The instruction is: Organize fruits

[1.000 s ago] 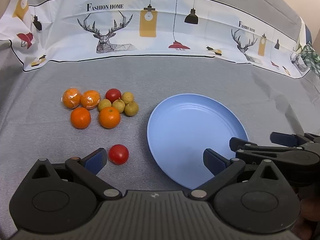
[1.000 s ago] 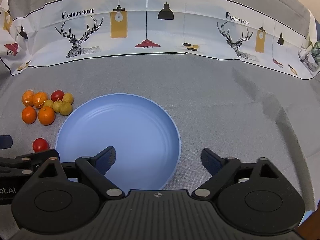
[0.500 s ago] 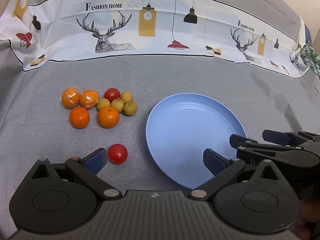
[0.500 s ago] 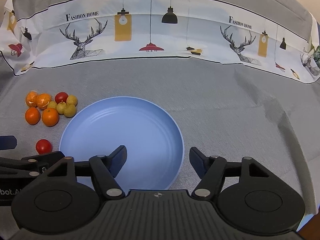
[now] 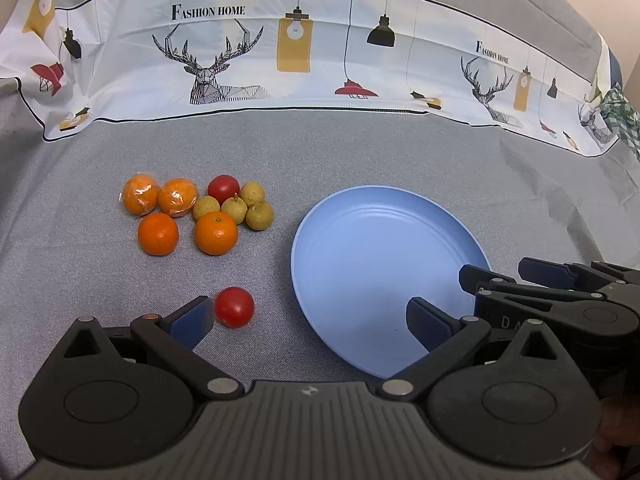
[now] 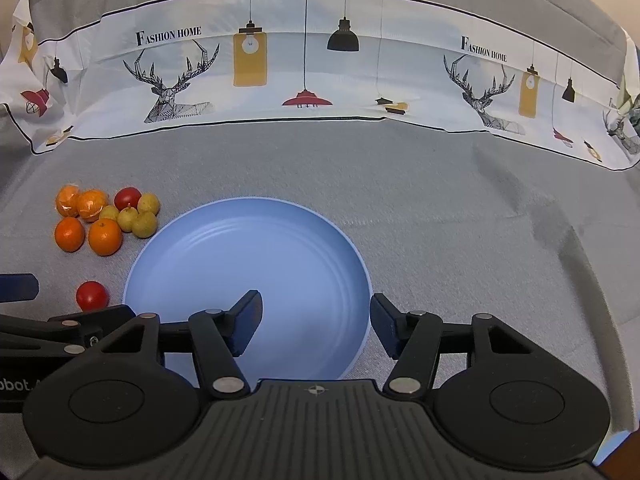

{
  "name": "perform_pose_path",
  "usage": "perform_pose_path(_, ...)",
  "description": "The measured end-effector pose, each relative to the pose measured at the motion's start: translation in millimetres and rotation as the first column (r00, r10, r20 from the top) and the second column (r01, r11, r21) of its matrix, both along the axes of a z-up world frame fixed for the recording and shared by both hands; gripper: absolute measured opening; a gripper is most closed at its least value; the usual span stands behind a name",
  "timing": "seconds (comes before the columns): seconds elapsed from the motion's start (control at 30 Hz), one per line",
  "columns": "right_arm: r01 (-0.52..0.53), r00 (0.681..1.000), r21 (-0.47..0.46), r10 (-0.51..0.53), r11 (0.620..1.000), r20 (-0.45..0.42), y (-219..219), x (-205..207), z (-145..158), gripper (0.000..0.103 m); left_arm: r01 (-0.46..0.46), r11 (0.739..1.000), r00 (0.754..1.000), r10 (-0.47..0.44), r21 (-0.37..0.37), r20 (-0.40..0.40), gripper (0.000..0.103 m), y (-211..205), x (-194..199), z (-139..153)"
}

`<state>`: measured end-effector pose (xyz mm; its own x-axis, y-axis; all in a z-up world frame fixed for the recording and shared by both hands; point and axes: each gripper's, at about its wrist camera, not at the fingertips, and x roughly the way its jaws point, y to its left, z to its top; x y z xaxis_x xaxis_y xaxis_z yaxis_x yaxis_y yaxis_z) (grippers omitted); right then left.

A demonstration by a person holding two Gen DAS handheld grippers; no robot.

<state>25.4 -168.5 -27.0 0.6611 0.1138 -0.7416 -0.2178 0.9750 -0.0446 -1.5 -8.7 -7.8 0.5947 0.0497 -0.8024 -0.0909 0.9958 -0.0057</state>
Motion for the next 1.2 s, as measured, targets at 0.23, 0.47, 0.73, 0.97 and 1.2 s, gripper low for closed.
perform_pose_path(0.23, -0.003, 1.000, 0.003, 0.003, 1.000, 0.005, 0.2, -0.4, 1.6, 0.058, 0.004, 1.000, 1.000, -0.004, -0.017, 0.006, 0.102, 1.7, 1.3, 2.3)
perform_pose_path(0.47, -0.007, 1.000, 0.005, 0.007, 1.000, 0.013, 0.8, -0.9, 2.8, 0.053, 0.022, 0.999, 0.999, -0.021, -0.028, 0.037, 0.097, -0.2, 0.4, 3.4)
perform_pose_path(0.73, -0.009, 1.000, 0.014, 0.009, 1.000, 0.018, 1.3, -0.6, 2.9, 0.034, 0.036, 0.998, 0.999, -0.034, -0.051, 0.028, 0.065, 3.4, 1.5, 4.8)
perform_pose_path(0.97, -0.004, 0.999, 0.046, 0.002, 0.999, 0.046, 1.0, 0.2, 9.3, 0.025, 0.019, 0.984, 0.998, -0.009, -0.176, 0.057, 0.027, 37.9, 8.0, 25.9)
perform_pose_path(1.2, -0.087, 0.992, 0.117, 0.075, 0.989, 0.103, 20.6, -3.4, 19.9, 0.026, -0.190, 0.923, 0.977, 0.212, -0.334, 0.031, 0.025, 150.0, 31.1, 37.7)
